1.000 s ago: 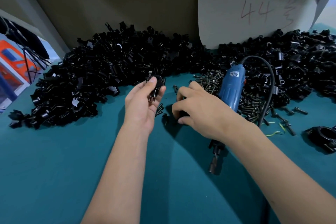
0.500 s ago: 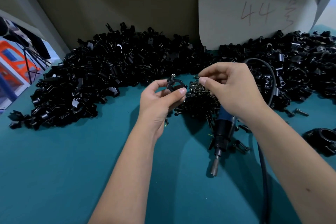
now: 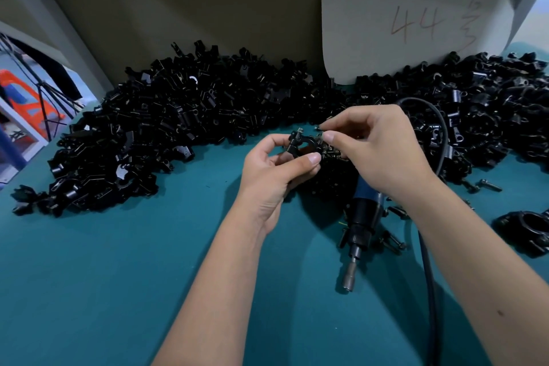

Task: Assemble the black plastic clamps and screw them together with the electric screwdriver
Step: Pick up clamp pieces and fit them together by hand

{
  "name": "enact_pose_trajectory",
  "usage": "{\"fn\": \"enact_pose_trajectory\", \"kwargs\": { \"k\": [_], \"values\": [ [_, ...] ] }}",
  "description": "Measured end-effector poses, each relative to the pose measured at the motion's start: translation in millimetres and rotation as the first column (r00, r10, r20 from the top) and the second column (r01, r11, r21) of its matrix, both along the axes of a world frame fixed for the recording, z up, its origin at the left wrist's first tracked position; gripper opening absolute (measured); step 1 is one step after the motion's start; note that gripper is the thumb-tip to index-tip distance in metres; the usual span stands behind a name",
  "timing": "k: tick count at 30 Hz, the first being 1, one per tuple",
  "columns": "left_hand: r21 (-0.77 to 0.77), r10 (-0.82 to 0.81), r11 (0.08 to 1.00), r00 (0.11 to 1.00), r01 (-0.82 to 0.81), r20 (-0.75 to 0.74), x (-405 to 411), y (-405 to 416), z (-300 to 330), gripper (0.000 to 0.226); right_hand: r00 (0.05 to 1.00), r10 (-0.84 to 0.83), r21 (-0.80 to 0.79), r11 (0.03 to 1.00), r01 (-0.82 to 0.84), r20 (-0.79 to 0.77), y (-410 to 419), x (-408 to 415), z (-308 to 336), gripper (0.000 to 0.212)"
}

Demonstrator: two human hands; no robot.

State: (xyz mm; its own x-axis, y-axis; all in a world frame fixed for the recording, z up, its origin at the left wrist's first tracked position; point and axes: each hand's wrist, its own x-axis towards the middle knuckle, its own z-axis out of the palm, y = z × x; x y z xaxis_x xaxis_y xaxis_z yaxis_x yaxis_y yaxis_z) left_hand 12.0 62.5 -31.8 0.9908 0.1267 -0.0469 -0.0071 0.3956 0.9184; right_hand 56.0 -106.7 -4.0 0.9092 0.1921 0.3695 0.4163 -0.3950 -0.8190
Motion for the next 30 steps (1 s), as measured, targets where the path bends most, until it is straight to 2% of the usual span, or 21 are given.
{"fn": "enact_pose_trajectory", "kwargs": {
  "k": [3,6,10,13,19,22,27,30],
  "values": [
    [-0.035,-0.017,0.999,1.000,0.016,-0.020,-0.3,-0.9,-0.5,0.028,0.999,0.031,-0.071,0.997,-0.030,0.019,-0.2,-0.9,1.3,0.008],
    [-0.064,-0.023,0.998,0.999,0.021,-0.039,-1.2,0.8,-0.2,0.027,0.995,0.083,-0.051,0.995,-0.085,-0.051,-3.3,0.1,3.2,0.011],
    [0.005,-0.015,1.000,1.000,0.015,-0.017,-1.1,0.2,0.1,0.030,0.995,0.068,-0.084,0.994,-0.074,-0.071,-9.9,3.3,5.8,0.016],
    [0.061,-0.019,0.998,1.000,0.018,0.017,-0.8,-3.6,-0.9,0.032,0.999,0.035,-0.100,0.994,-0.036,-0.007,-8.1,1.2,5.8,0.012],
    [0.118,-0.021,0.993,0.995,0.010,0.094,0.9,-5.2,-2.9,0.014,0.998,0.055,-0.026,0.998,-0.054,0.041,5.2,-7.8,6.0,0.012],
    [0.172,0.003,0.985,0.991,-0.027,0.136,1.2,-6.8,-4.4,0.016,0.996,0.053,0.005,0.999,-0.053,0.066,7.7,-9.3,6.3,0.014],
    [0.157,0.039,0.986,0.991,-0.059,0.132,2.6,-3.5,-5.2,0.018,0.986,0.075,-0.001,0.997,-0.076,0.149,4.7,-6.6,8.3,0.005],
    [0.121,0.074,0.989,0.991,-0.087,0.107,3.2,1.6,-3.4,0.020,0.990,0.083,0.157,0.982,-0.101,0.116,-2.2,-1.5,7.8,0.012]
  ]
}}
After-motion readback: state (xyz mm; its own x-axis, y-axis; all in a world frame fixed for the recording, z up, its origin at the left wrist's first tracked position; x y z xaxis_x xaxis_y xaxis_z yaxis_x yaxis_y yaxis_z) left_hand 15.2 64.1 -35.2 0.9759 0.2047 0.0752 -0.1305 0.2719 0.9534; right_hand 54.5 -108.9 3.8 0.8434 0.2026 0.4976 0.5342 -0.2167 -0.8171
